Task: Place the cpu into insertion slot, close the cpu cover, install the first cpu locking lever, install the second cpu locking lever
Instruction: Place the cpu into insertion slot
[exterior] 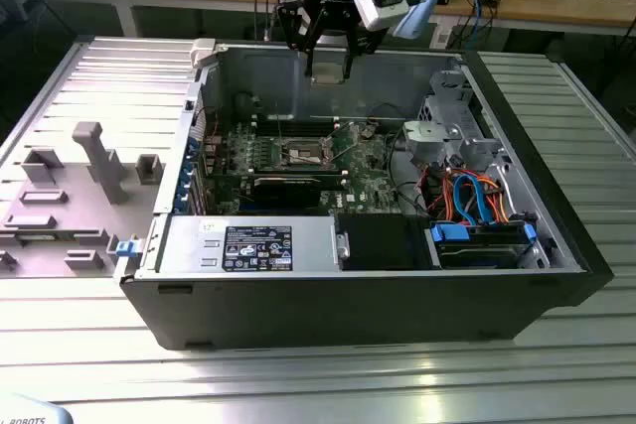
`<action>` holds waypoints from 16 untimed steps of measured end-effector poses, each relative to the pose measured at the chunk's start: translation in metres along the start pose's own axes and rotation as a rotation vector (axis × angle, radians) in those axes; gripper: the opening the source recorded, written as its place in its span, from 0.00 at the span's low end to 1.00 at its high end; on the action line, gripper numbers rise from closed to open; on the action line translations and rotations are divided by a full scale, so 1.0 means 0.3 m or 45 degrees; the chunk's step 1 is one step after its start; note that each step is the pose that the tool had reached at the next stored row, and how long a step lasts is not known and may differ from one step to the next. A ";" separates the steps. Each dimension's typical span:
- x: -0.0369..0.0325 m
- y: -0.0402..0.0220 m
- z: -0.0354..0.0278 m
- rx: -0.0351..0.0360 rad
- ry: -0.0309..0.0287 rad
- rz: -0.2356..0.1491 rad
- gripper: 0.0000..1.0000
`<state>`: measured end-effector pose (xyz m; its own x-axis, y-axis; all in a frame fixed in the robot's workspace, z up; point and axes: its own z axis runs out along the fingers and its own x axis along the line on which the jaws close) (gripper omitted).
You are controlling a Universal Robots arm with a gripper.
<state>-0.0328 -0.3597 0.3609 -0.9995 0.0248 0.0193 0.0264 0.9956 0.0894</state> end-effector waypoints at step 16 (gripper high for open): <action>0.029 -0.005 0.004 -0.0013 -0.0075 0.085 0.54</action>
<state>-0.0416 -0.3609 0.3599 -0.9956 0.0919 0.0194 0.0933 0.9916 0.0891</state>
